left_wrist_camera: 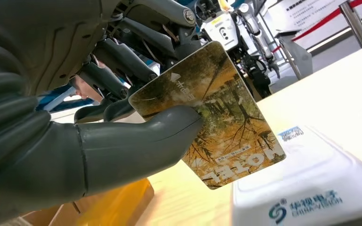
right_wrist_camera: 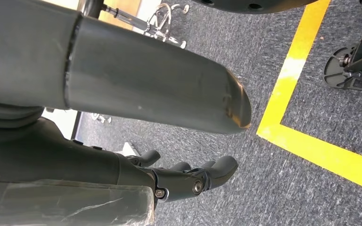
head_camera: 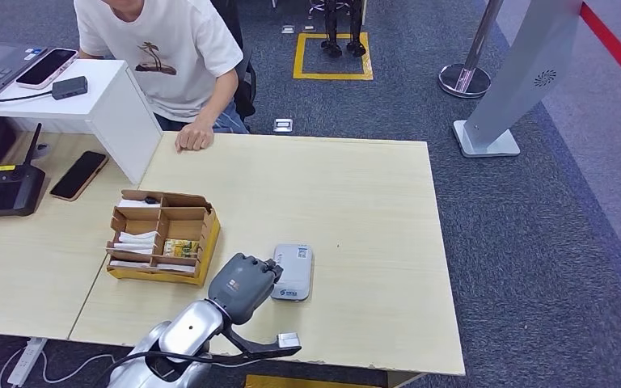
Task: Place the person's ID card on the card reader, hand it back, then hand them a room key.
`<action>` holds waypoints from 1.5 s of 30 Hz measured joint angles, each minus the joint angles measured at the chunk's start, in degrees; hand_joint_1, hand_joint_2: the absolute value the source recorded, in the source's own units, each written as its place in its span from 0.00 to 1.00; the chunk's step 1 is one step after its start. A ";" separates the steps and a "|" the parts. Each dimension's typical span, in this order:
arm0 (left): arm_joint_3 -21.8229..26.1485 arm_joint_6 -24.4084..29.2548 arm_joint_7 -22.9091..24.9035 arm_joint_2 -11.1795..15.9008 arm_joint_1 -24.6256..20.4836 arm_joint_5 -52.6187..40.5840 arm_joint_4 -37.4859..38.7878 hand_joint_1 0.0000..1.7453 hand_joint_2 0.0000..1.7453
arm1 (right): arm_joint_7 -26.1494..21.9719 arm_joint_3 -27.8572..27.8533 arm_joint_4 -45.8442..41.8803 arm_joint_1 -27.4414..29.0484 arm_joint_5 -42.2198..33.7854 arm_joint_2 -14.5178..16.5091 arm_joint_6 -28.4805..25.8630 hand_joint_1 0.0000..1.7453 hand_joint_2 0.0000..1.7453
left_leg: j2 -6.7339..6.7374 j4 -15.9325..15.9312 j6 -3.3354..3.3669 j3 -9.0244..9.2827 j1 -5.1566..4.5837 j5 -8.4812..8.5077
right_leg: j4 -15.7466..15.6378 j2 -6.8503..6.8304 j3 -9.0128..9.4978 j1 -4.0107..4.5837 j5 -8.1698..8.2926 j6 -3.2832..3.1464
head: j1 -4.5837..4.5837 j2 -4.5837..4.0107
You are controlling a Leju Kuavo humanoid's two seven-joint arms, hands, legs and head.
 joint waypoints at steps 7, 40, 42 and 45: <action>-0.90 -1.27 -0.53 1.32 -0.01 2.18 0.49 1.00 1.00 | -0.16 0.00 0.00 -0.02 0.17 -0.01 -0.07 0.00 0.00 | 0.00 0.00 0.00 0.00 0.00 0.00 | 0.00 0.00 0.00 0.00 0.00 0.00 | 0.00 0.00; 9.68 9.62 5.71 -9.23 2.44 -5.28 -13.54 1.00 1.00 | 1.18 -2.20 -0.02 -0.02 -0.41 0.50 -1.36 0.00 0.00 | -0.02 0.01 0.02 -0.02 0.00 -0.01 | 0.00 -0.03 0.00 0.00 0.00 0.00 | -0.01 0.00; 13.19 8.80 4.92 -10.98 1.89 -4.29 -15.86 1.00 1.00 | 1.15 -2.27 -0.02 -0.02 -0.67 0.57 -1.39 0.00 0.00 | -0.01 0.00 0.01 -0.01 0.01 0.00 | 0.00 -0.02 0.00 0.00 0.00 0.00 | -0.01 0.00; 17.16 7.99 4.10 -12.74 1.29 -3.38 -18.09 1.00 1.00 | 1.12 -2.30 -0.02 -0.02 -0.99 0.68 -1.42 0.00 0.00 | -0.01 0.00 0.00 0.01 0.01 0.01 | 0.01 -0.02 0.01 0.00 0.00 0.00 | -0.01 0.00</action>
